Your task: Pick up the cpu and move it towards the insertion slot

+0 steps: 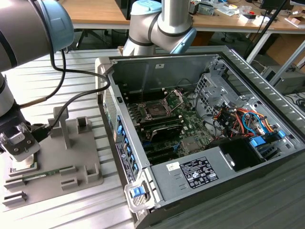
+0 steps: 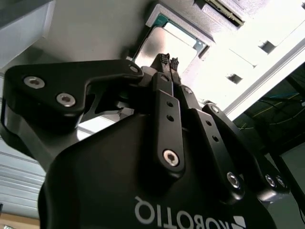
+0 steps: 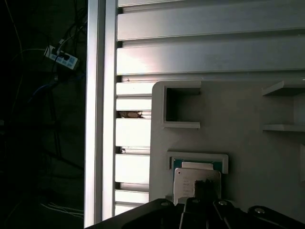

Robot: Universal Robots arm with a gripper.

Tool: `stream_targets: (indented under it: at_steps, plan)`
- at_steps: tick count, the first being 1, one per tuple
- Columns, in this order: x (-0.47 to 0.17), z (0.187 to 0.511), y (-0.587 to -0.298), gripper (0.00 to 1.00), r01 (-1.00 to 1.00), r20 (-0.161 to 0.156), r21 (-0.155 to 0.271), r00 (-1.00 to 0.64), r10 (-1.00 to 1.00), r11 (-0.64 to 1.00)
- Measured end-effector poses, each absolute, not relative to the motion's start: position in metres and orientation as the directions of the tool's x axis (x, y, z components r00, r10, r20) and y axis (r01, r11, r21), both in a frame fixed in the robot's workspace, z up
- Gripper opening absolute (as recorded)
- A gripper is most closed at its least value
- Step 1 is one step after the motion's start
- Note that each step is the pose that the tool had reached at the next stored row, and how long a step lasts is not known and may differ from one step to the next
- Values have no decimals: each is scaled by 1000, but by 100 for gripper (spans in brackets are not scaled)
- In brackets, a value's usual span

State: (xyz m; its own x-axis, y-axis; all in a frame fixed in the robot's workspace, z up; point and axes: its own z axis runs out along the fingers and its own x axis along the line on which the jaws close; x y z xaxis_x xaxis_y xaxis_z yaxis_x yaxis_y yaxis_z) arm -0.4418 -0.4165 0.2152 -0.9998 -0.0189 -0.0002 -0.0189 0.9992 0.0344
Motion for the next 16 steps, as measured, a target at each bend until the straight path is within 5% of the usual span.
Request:
stream_targets:
  at_steps: [8, 16]
  plan:
    - [-442, 215, -417, 54, -19, 0, 34, -1000, -19, 999]
    - [-442, 214, -417, 54, -19, 0, 34, -1000, -19, 999]
